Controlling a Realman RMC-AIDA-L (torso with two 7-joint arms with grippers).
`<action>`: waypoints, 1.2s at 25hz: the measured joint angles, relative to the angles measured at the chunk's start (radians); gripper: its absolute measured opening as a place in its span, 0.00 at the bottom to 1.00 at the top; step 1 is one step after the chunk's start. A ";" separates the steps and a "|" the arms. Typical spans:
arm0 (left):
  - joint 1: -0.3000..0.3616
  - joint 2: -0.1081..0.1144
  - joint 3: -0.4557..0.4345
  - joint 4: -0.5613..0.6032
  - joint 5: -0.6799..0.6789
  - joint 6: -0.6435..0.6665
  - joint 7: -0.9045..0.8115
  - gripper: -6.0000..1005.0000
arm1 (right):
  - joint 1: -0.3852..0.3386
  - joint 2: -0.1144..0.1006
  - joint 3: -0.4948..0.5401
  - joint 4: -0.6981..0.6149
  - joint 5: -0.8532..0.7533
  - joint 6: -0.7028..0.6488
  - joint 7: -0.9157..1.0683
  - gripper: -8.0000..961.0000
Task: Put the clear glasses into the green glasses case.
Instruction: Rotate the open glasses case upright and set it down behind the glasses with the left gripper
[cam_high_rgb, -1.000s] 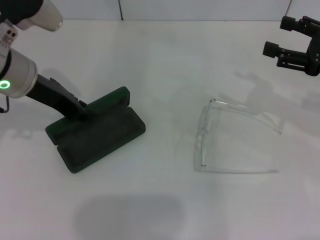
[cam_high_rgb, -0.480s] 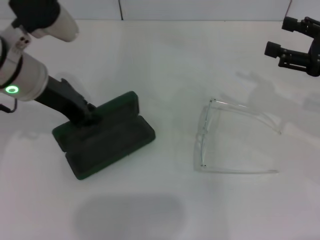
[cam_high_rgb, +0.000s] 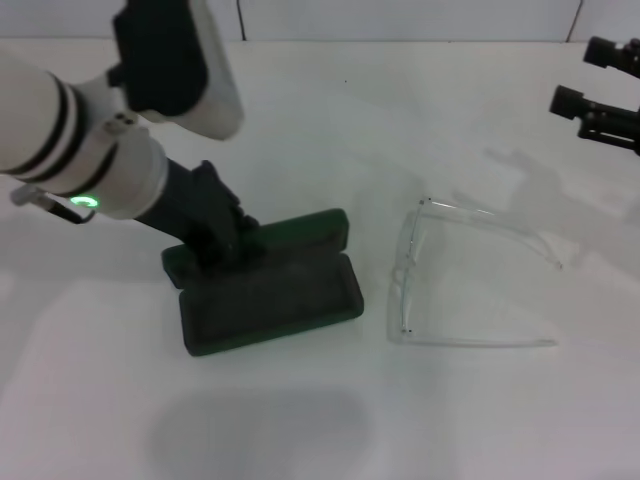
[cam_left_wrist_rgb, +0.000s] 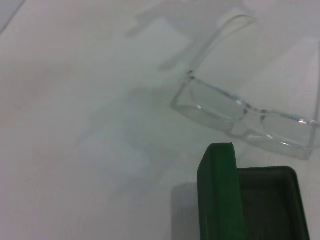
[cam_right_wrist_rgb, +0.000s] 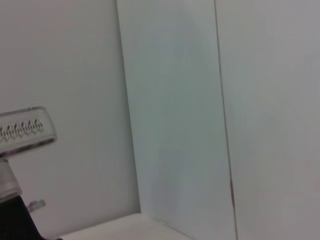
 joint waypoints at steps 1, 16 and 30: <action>0.000 0.000 0.015 0.002 0.000 -0.008 0.005 0.22 | 0.000 0.000 0.015 0.010 0.000 -0.015 -0.005 0.88; -0.027 -0.002 0.200 -0.003 -0.006 -0.134 0.016 0.22 | -0.026 -0.003 0.095 0.064 0.001 -0.118 -0.033 0.88; -0.041 -0.006 0.266 -0.015 -0.029 -0.217 0.016 0.21 | -0.034 -0.001 0.106 0.066 0.001 -0.125 -0.051 0.88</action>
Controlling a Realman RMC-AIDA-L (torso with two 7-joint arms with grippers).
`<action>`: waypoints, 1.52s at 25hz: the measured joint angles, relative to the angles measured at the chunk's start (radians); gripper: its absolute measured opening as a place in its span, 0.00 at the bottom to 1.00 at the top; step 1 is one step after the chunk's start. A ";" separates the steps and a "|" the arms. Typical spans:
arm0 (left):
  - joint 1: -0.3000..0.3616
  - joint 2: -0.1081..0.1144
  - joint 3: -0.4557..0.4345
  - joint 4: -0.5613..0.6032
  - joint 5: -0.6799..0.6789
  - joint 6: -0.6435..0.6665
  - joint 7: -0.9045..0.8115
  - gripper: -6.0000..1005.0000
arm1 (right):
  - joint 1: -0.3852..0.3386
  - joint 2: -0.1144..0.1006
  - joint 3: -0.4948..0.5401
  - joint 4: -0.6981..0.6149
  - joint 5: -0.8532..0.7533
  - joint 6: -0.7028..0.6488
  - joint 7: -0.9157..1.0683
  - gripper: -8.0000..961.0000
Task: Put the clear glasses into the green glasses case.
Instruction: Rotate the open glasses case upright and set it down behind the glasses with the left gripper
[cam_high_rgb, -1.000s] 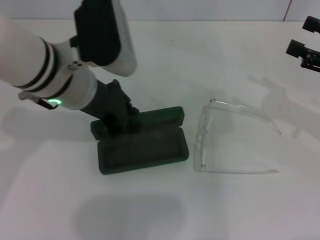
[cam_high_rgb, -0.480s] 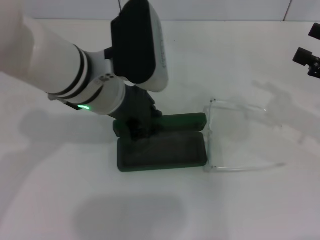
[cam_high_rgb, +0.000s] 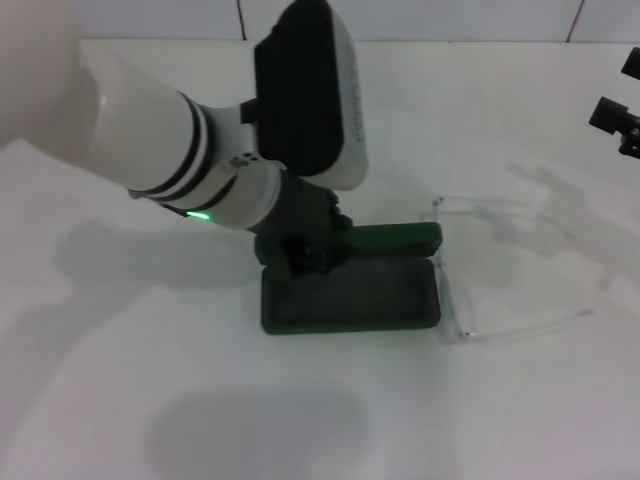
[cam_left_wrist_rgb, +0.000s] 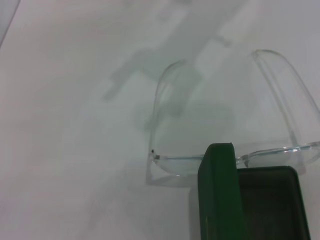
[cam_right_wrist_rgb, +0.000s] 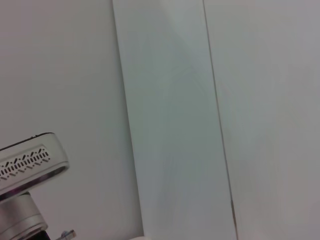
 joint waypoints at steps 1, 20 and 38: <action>-0.001 0.000 0.008 -0.001 0.000 -0.009 0.003 0.21 | 0.000 0.000 0.000 0.000 0.000 0.000 0.000 0.88; -0.051 0.001 0.022 -0.068 0.004 -0.079 0.069 0.21 | -0.023 0.002 0.040 0.016 0.003 -0.026 -0.004 0.88; -0.056 0.002 0.033 -0.094 0.000 -0.092 0.084 0.21 | -0.025 0.002 0.040 0.024 0.011 -0.027 -0.013 0.88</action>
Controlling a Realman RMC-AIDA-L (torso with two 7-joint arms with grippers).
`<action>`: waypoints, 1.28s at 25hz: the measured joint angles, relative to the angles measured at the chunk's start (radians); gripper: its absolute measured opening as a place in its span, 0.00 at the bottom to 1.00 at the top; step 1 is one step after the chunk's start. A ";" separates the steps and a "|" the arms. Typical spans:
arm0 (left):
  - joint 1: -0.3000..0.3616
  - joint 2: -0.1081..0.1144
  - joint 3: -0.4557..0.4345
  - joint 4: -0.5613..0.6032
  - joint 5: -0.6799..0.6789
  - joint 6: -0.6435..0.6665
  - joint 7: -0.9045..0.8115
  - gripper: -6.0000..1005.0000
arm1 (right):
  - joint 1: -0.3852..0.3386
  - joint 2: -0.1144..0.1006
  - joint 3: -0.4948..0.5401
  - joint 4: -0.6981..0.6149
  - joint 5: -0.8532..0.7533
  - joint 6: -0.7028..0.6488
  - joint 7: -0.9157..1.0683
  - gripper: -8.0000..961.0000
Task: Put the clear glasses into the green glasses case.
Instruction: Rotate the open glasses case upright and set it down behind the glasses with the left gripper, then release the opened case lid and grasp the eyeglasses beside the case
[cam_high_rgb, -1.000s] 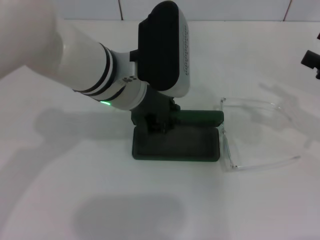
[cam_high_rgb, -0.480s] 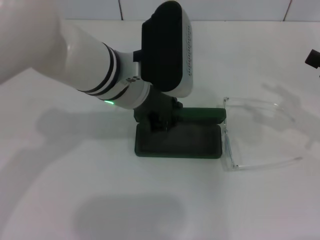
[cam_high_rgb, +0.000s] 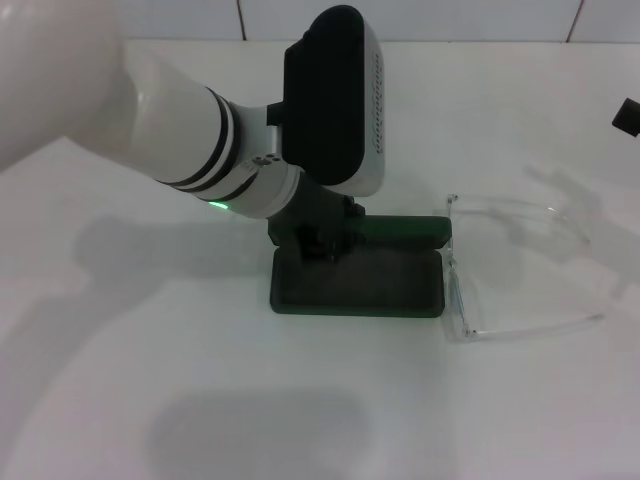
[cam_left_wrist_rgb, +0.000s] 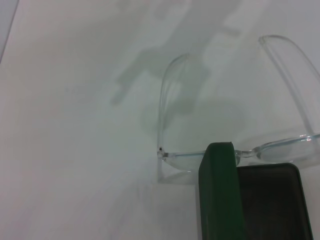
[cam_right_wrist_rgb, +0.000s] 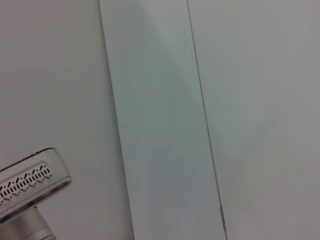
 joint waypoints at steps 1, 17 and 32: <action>0.000 0.000 0.000 0.000 0.000 0.000 0.001 0.21 | 0.000 0.000 0.000 0.001 0.001 -0.001 -0.001 0.88; 0.001 0.000 0.000 -0.011 0.006 0.000 -0.011 0.28 | -0.010 0.001 0.009 0.016 0.003 -0.019 -0.003 0.88; 0.012 0.000 -0.042 0.086 -0.071 0.066 -0.016 0.43 | -0.020 -0.002 0.047 0.042 -0.005 -0.041 -0.018 0.88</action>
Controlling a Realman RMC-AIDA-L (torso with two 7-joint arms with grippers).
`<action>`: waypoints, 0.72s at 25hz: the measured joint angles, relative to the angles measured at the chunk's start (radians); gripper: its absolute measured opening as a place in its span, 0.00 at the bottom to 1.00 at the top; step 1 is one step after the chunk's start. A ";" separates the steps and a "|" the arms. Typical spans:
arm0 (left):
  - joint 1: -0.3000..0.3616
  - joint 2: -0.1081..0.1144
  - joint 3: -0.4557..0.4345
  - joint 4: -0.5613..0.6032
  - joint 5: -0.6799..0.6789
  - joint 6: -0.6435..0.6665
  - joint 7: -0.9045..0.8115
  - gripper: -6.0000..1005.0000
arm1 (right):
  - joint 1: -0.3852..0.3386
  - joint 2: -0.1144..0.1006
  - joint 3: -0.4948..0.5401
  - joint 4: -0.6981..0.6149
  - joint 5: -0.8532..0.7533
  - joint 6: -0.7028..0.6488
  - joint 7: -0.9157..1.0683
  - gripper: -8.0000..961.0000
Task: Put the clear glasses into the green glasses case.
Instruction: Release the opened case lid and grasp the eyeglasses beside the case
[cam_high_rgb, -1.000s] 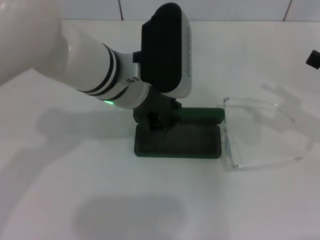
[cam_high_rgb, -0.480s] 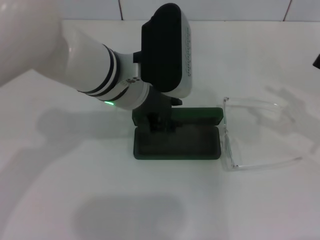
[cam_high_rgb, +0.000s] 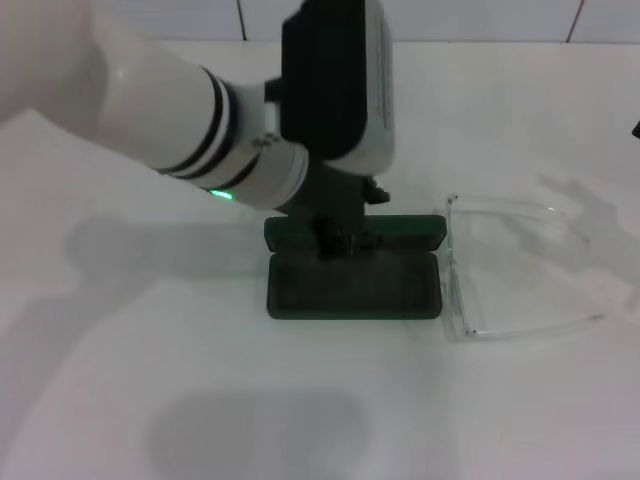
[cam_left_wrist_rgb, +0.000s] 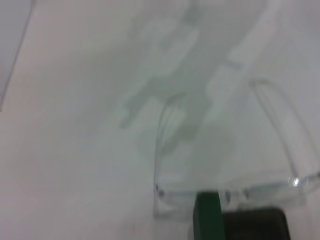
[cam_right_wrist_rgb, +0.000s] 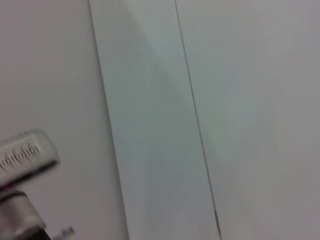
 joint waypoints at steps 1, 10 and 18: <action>0.005 0.000 -0.009 0.020 -0.013 0.012 -0.003 0.43 | 0.000 -0.001 0.000 0.000 -0.001 0.004 -0.001 0.88; 0.167 0.002 -0.191 0.269 -0.292 0.034 0.001 0.43 | 0.012 -0.018 -0.010 -0.049 -0.066 0.023 0.018 0.88; 0.346 0.004 -0.507 0.275 -0.729 0.040 0.030 0.42 | 0.061 -0.027 -0.011 -0.288 -0.320 0.016 0.225 0.88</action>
